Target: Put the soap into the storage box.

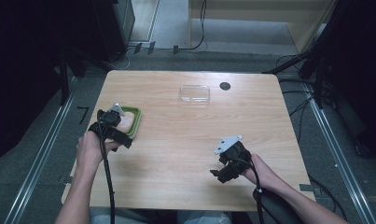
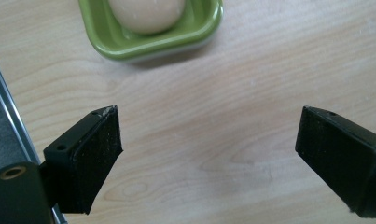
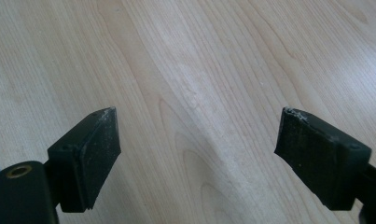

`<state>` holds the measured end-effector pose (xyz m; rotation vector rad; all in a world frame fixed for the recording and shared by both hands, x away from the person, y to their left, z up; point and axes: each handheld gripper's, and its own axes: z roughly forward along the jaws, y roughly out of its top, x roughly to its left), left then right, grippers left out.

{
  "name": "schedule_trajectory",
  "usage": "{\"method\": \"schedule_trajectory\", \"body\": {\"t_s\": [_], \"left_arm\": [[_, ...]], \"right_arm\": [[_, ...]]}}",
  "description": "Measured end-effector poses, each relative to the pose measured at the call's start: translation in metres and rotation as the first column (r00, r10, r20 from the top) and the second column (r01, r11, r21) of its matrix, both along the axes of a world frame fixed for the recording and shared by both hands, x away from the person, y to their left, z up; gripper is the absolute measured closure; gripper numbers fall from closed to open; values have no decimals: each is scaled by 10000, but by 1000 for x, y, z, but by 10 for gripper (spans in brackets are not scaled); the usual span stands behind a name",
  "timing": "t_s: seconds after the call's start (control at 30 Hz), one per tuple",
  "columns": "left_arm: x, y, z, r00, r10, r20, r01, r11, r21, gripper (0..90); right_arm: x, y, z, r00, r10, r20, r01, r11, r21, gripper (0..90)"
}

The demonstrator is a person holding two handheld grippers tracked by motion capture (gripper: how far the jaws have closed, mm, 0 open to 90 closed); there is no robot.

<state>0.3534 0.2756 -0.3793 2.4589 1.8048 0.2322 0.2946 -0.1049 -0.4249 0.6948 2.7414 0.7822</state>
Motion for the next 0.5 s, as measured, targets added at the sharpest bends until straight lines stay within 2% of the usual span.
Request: {"method": "schedule_trajectory", "body": {"t_s": [0.33,0.5], "left_arm": [[-27,-7,-2,9991,-384,-194,386,9992,111,60],[-39,-10,-8,9979,-551,-341,557,9983,173,56]], "right_arm": [[0,0,0,10000,28,-10,-28,10000,-18,140],[0,0,0,10000,75,28,-75,9999,-68,140]]}}
